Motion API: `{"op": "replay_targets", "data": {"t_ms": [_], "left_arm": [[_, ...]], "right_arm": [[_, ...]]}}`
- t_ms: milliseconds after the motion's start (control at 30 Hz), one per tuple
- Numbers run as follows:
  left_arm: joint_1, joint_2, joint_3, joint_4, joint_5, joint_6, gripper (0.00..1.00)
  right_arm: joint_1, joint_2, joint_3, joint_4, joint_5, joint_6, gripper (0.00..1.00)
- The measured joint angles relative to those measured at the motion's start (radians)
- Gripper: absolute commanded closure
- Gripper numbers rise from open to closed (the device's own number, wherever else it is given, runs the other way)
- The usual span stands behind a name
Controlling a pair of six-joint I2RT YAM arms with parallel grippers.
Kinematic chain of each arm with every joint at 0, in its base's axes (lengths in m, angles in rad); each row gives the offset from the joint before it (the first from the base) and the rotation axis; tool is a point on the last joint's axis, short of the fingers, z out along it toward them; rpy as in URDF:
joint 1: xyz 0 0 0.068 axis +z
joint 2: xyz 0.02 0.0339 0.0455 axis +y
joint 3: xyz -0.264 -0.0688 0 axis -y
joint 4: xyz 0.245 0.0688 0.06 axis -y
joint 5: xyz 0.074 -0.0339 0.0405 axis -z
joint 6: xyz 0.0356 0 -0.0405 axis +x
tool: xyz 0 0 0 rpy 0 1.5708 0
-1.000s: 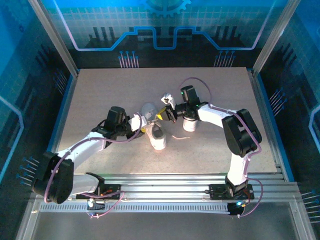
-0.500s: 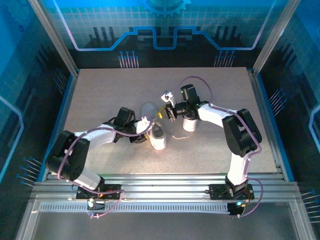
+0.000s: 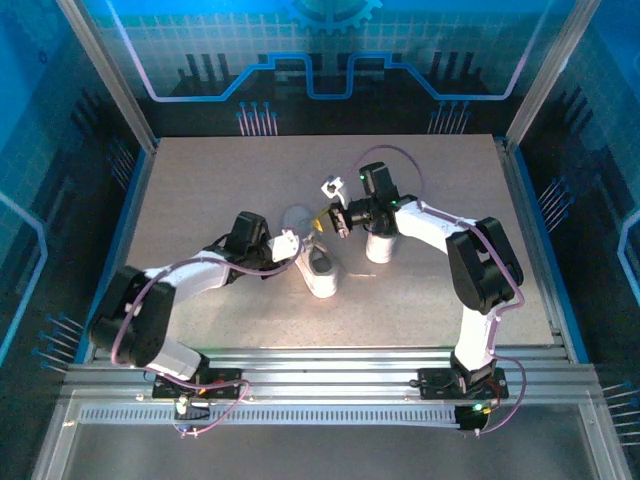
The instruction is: Tie the shoes
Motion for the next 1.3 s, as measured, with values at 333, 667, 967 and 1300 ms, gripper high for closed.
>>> {"op": "replay_targets", "data": {"t_ms": [333, 667, 967, 1300], "left_arm": [[-0.1, -0.291, -0.025, -0.189, -0.024, -0.074, 1.0], [-0.309, -0.391, -0.006, -0.372, -0.101, -0.216, 1.0], [-0.344, -0.201, 0.131, -0.354, -0.11, -0.385, 1.0], [-0.408, -0.02, 0.274, -0.301, -0.131, -0.516, 0.97]], "right_arm": [[0.01, -0.001, 0.089, -0.167, 0.068, -0.024, 0.94], [0.052, 0.044, 0.259, -0.357, 0.099, -0.085, 0.94], [0.071, 0.153, 0.411, -0.493, 0.071, -0.13, 0.93], [0.108, 0.176, 0.446, -0.497, 0.058, -0.117, 0.92]]}}
